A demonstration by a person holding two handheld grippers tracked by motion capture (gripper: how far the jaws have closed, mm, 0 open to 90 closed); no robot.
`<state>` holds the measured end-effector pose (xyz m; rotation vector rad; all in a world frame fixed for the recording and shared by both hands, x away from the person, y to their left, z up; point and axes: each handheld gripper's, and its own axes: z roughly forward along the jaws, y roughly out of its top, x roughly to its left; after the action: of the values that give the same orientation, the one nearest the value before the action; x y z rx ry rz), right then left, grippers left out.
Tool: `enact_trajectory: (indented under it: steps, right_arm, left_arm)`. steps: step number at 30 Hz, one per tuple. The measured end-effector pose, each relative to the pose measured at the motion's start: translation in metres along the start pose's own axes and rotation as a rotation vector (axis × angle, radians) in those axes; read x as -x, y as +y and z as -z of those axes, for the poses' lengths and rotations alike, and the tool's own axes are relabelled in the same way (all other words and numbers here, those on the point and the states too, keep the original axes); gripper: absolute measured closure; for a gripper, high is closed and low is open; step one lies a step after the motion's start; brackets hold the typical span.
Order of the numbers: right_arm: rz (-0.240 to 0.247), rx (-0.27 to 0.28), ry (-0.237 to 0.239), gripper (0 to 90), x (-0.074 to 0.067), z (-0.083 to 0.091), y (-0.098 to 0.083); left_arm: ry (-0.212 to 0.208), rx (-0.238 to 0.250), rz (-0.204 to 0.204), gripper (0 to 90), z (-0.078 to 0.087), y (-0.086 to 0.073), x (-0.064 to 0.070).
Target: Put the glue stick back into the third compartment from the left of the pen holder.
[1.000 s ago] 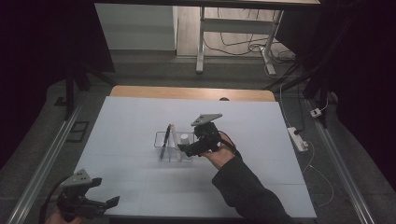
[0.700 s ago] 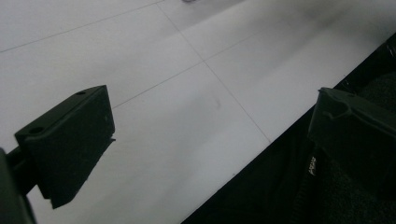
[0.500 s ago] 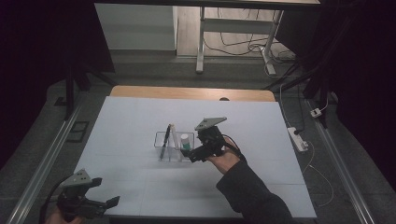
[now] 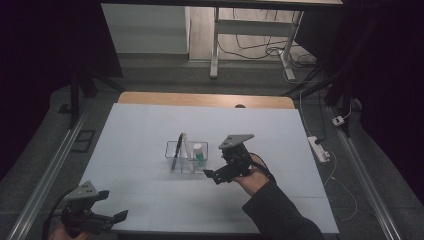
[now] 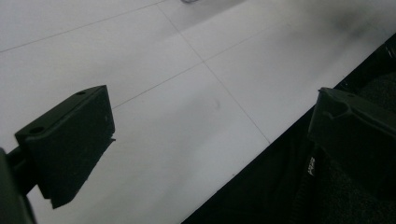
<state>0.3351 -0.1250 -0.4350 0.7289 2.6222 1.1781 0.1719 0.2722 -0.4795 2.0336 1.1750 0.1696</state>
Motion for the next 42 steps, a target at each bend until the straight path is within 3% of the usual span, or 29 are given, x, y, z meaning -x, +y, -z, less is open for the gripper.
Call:
enact_trajectory:
  steps: [11,27,42]
  right_arm:
    - [-0.004,0.005,-0.013,0.0,-0.002,0.026,-0.020]
    - [-0.055,-0.001,-0.022,0.0,-0.006,0.054,-0.053]
    - [-0.095,0.015,-0.096,0.0,-0.009,0.091,-0.088]
  left_arm:
    - [0.000,0.001,0.003,0.3,0.000,0.000,0.000]
    - [-0.005,0.006,0.004,0.3,0.000,0.000,0.000]
    - [-0.007,0.008,0.003,0.2,0.001,0.000,0.000]
